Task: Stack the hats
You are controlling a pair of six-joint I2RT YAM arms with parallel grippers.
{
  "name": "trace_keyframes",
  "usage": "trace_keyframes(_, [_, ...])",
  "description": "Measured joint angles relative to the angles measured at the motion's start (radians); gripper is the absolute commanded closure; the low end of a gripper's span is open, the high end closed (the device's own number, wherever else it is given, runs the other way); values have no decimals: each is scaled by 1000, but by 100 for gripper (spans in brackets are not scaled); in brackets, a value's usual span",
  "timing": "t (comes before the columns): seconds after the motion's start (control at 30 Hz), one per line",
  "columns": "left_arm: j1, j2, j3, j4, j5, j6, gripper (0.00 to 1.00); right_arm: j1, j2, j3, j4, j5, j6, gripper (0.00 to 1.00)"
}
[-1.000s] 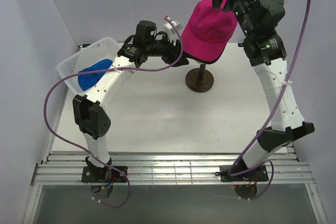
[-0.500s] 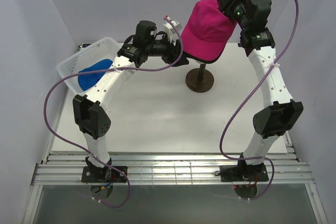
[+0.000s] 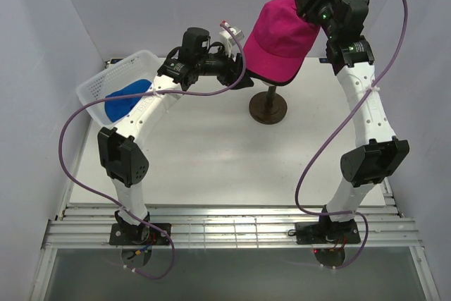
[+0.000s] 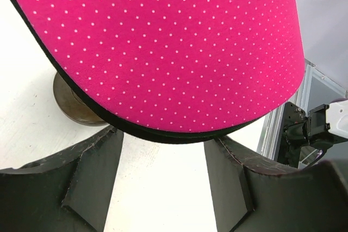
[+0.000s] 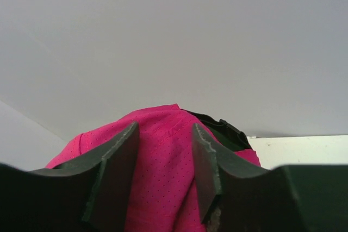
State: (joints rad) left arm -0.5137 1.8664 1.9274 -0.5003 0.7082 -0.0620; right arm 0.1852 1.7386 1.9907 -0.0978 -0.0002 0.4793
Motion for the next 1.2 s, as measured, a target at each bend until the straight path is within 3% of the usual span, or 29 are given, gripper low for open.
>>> trace_keyframes(0.13, [0,0,2,0,-2,2,30,-1,37,132,-104,31,-23,45])
trace_keyframes(0.33, [0,0,2,-1,-2,2,30,-2,-16,136,-111,51,-83,36])
trace_keyframes(0.6, [0,0,2,-1,-6,2,30,10,-312,-152,-12,34,-306,36])
trace_keyframes(0.73, [0,0,2,-1,-6,2,30,51,-427,-235,29,-69,-399,33])
trace_keyframes(0.83, [0,0,2,-1,-6,1,29,108,-373,-127,-10,-144,-475,25])
trace_keyframes(0.9, [0,0,2,-1,-6,0,30,164,-327,-84,-33,-122,-550,14])
trace_keyframes(0.93, [0,0,2,-1,-6,1,30,195,-314,-93,-47,-95,-576,14])
trace_keyframes(1.2, [0,0,6,4,-11,-2,30,255,-368,-468,0,121,-729,13])
